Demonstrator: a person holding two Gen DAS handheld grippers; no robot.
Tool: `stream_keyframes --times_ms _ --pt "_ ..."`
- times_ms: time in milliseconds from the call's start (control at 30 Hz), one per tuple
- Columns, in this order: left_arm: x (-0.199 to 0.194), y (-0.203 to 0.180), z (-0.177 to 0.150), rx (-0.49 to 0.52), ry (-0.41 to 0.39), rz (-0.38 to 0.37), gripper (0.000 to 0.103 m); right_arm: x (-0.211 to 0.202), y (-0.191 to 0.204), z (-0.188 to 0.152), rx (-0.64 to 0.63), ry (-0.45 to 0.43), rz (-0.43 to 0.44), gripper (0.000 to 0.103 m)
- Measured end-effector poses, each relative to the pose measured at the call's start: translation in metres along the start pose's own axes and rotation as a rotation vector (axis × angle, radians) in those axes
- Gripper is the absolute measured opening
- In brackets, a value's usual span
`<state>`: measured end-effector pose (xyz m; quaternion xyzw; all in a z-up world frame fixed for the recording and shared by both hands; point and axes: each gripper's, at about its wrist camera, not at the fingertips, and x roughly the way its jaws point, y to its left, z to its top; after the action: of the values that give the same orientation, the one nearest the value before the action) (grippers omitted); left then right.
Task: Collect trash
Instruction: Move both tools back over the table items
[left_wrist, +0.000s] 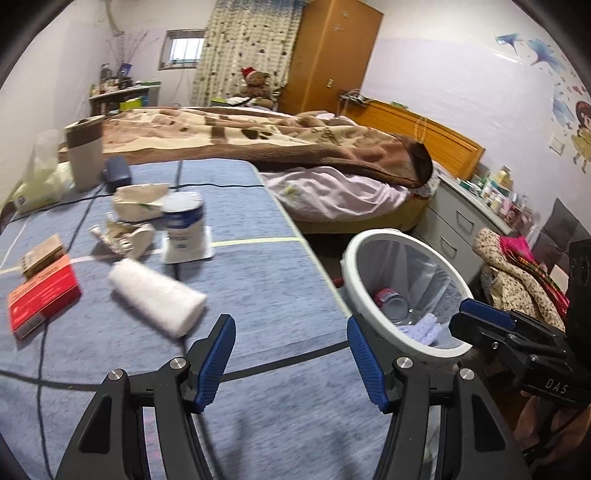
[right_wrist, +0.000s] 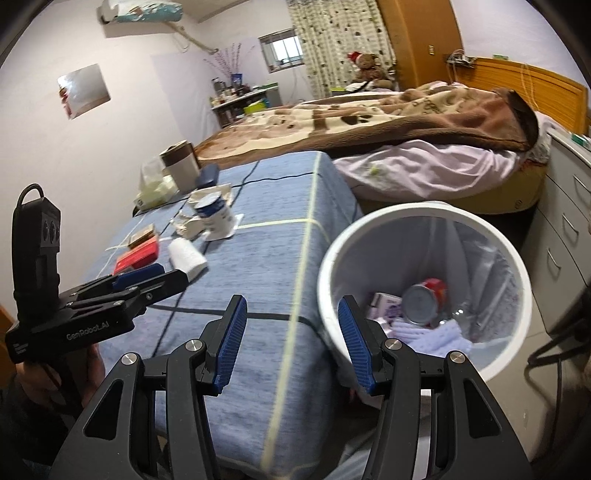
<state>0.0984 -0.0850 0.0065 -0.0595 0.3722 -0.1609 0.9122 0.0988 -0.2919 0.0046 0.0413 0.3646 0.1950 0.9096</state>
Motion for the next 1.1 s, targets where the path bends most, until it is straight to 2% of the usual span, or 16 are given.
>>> stream_keyframes --times_ms 533,1067,1100 --pt "-0.037 0.051 -0.013 -0.043 -0.039 0.124 0.063 0.014 0.046 0.009 -0.09 0.028 0.064 0.053" --pt "-0.055 0.116 -0.002 -0.094 -0.065 0.206 0.063 0.04 0.083 0.033 -0.166 0.033 0.054 0.053" --pt "-0.055 0.121 -0.001 -0.097 -0.064 0.212 0.063 0.041 0.084 0.034 -0.171 0.031 0.053 0.056"
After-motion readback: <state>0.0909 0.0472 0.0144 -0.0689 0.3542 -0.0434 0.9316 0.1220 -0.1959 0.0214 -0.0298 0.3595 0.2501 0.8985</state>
